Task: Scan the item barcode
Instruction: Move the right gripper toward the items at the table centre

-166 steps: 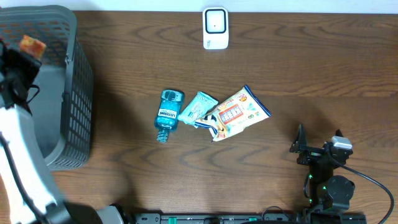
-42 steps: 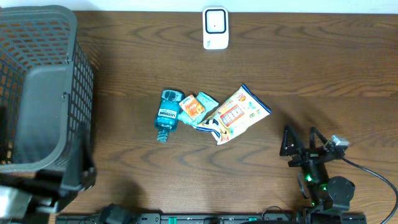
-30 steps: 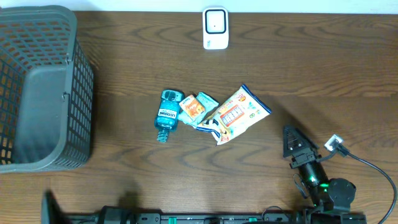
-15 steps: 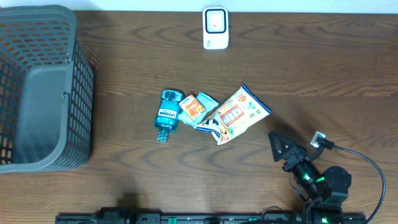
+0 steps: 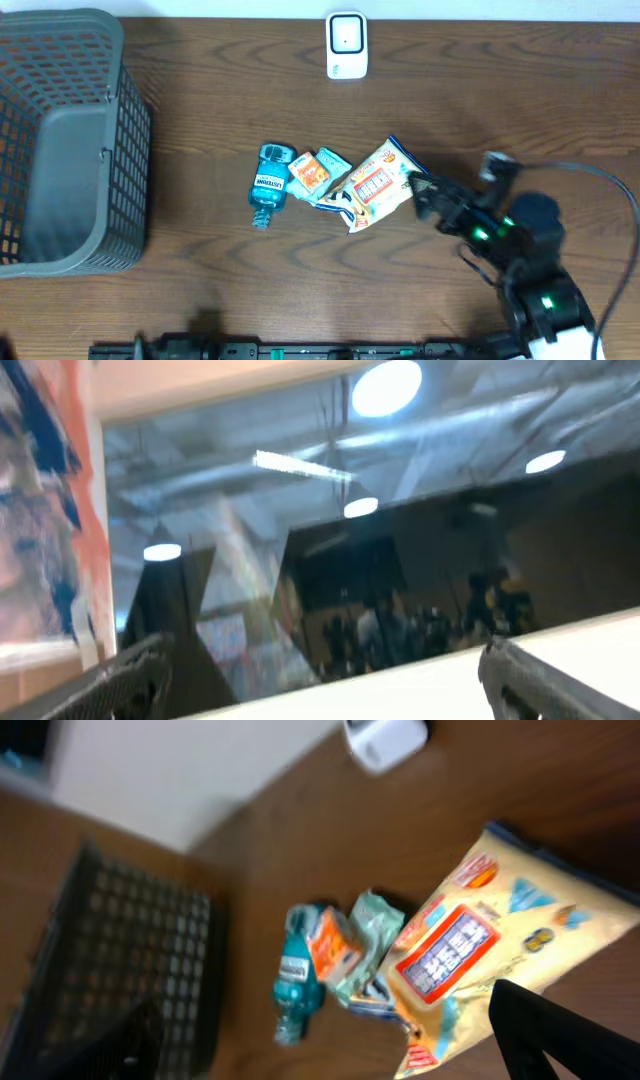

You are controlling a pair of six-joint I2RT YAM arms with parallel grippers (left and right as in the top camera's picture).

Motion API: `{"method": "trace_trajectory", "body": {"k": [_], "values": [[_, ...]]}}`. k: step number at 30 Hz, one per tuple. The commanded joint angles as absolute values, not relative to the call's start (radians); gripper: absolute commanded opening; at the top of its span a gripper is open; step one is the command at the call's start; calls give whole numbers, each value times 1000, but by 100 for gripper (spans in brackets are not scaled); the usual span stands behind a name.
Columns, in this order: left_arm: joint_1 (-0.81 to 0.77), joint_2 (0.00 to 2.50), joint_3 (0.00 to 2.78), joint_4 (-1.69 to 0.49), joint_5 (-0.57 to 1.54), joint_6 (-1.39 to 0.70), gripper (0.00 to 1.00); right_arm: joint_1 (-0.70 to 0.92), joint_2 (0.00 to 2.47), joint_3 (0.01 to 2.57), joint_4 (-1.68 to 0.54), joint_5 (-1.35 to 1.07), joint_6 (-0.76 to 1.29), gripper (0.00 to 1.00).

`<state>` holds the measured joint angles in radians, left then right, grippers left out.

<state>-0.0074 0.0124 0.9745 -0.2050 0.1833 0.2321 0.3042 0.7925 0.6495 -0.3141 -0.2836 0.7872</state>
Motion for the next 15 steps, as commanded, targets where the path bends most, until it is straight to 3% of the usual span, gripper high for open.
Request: {"method": "trace_trajectory", "body": {"k": [1,9,15], "values": [[-8,66,867,-141,88,227,98,481,950,718,-274,-102,814,99],[-8,186,734,-253,142,223,98,677,1266,722,172,-100,835,99],[-8,273,701,-353,199,223,98,690,1547,722,381,-99,1075,97]]}}
